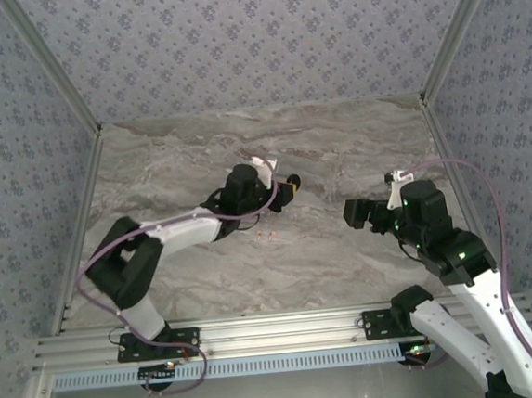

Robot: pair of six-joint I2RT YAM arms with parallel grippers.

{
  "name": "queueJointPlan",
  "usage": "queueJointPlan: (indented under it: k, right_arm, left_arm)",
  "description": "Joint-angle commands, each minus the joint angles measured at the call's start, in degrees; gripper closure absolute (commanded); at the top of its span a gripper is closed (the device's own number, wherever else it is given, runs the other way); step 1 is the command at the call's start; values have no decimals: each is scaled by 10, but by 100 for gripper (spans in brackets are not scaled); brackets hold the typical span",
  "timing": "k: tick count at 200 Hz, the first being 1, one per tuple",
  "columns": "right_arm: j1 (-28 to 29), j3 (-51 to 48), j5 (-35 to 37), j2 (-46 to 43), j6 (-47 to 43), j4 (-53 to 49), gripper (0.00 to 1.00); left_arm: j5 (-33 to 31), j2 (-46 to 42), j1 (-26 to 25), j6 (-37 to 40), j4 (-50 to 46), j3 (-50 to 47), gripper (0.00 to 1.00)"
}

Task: Insert the wireless bluetooth earbuds into the charging case

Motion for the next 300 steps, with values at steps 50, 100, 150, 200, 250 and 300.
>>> queueJointPlan:
  k: [50,100,150,200,250,300]
  right_arm:
    - [-7,-10,9,-20,16,-28,0]
    - [-10,-17,5,-19,13,-22,0]
    - [-15,-19,-10,-17,11,-17,0]
    - [-35,-28,-74,-17,14,27,0]
    - [-44,-65,-117,28,55,159,0]
    - [114,-30,-35,176,-25,201,0]
  left_arm:
    - [14,175,13,-73,-70,161,99]
    - [40,233,23,-99,-58,207,88]
    - [60,263,35,-108,-66,235,66]
    - [51,217,49,-92,-80,213,46]
    - [9,72,57,-69,-87,128,31]
    - [-21,-109,103,-96,-52,-30,19]
